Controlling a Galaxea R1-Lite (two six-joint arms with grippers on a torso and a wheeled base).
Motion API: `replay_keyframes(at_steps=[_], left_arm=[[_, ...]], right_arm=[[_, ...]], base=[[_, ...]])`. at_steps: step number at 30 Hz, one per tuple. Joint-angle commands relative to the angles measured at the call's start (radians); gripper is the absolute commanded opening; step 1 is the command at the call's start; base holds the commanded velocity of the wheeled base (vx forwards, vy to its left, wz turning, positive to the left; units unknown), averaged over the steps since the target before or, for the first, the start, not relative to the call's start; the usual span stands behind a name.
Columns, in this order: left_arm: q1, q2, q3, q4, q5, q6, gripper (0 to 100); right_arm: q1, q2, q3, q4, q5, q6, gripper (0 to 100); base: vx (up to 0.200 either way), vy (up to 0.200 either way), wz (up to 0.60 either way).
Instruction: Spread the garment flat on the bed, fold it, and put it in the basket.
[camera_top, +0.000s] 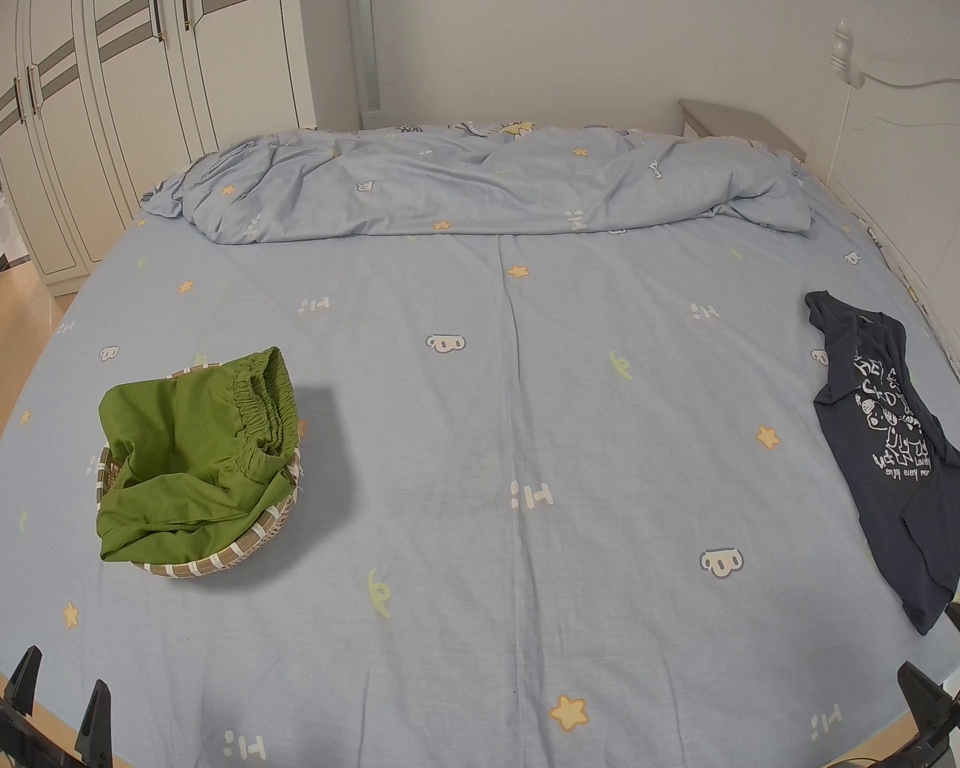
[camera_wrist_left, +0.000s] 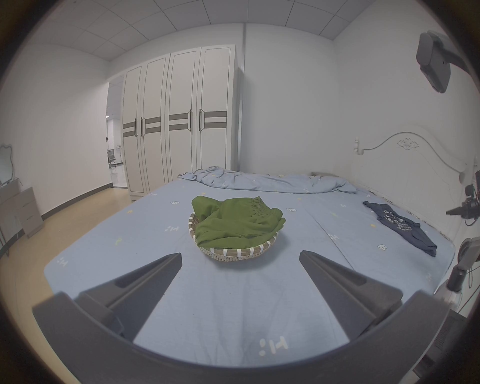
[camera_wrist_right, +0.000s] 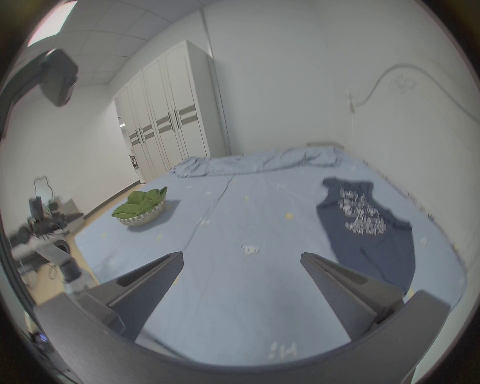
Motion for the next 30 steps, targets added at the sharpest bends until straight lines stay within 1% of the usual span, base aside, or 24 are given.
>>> replay_keyframes(at_steps=[1, 4, 5, 6, 8, 9, 10, 11, 12, 13, 14, 15, 18, 19, 20, 23, 30], left_arm=[[0.0, -0.011, 0.088, -0.083, 0.006, 0.033, 100], [0.0, -0.011, 0.087, -0.085, -0.002, 0.032, 100], [0.0, -0.011, 0.087, -0.085, -0.004, 0.032, 100], [0.0, -0.011, 0.087, -0.085, -0.004, 0.033, 100], [0.0, -0.011, 0.087, -0.085, -0.004, 0.035, 100], [0.0, -0.011, 0.087, -0.085, -0.004, 0.035, 100], [0.0, -0.011, 0.087, -0.085, -0.004, 0.035, 100], [0.0, -0.011, 0.087, -0.085, -0.004, 0.035, 100], [0.0, -0.011, 0.087, -0.085, -0.004, 0.035, 100], [0.0, -0.011, 0.087, -0.085, -0.002, 0.033, 100], [0.0, -0.011, 0.087, -0.085, -0.002, 0.033, 100], [0.0, -0.011, 0.087, -0.085, -0.004, 0.035, 100], [0.0, -0.011, 0.087, -0.085, -0.002, 0.033, 100], [0.0, -0.011, 0.087, -0.085, -0.004, 0.035, 100], [0.0, -0.011, 0.087, -0.085, -0.004, 0.035, 100], [0.0, -0.011, 0.087, -0.085, -0.004, 0.033, 100], [0.0, -0.011, 0.087, -0.085, -0.002, 0.035, 100]], right_arm=[[-0.001, -0.001, 0.313, -0.362, -0.085, -0.144, 100], [0.001, -0.002, 0.313, -0.332, -0.085, -0.107, 100], [-0.001, -0.002, 0.313, -0.333, -0.086, -0.065, 100], [-0.001, -0.002, 0.311, -0.332, -0.083, -0.047, 100], [-0.001, -0.002, 0.313, -0.336, -0.088, -0.03, 100], [-0.001, -0.002, 0.313, -0.339, -0.103, -0.024, 100], [-0.001, -0.002, 0.313, -0.343, -0.155, -0.022, 100], [-0.001, -0.002, 0.313, -0.341, -0.221, -0.022, 100], [-0.001, -0.001, 0.313, -0.318, -0.333, -0.004, 100], [-0.001, -0.001, 0.313, -0.309, -0.355, 0.025, 100], [-0.001, -0.001, 0.313, -0.306, -0.345, 0.039, 100], [-0.001, -0.001, 0.313, -0.3, -0.315, 0.037, 100], [-0.001, -0.001, 0.313, -0.298, -0.315, 0.033, 100], [0.001, 0.001, 0.313, -0.295, -0.284, -0.009, 100], [0.001, -0.001, 0.313, -0.295, -0.275, -0.009, 100], [0.001, -0.002, 0.313, -0.297, -0.275, 0.005, 100], [0.001, -0.002, 0.313, -0.297, -0.273, -0.005, 100]], base=[[0.0, 0.0, 0.0], [0.0, 0.0, 0.0], [0.0, 0.0, 0.0], [0.0, 0.0, 0.0], [0.0, 0.0, 0.0], [0.0, 0.0, 0.0], [0.0, 0.0, 0.0], [0.0, 0.0, 0.0], [0.0, 0.0, 0.0], [0.0, 0.0, 0.0], [0.0, 0.0, 0.0], [0.0, 0.0, 0.0], [0.0, 0.0, 0.0], [0.0, 0.0, 0.0], [0.0, 0.0, 0.0], [0.0, 0.0, 0.0], [0.0, 0.0, 0.0]])
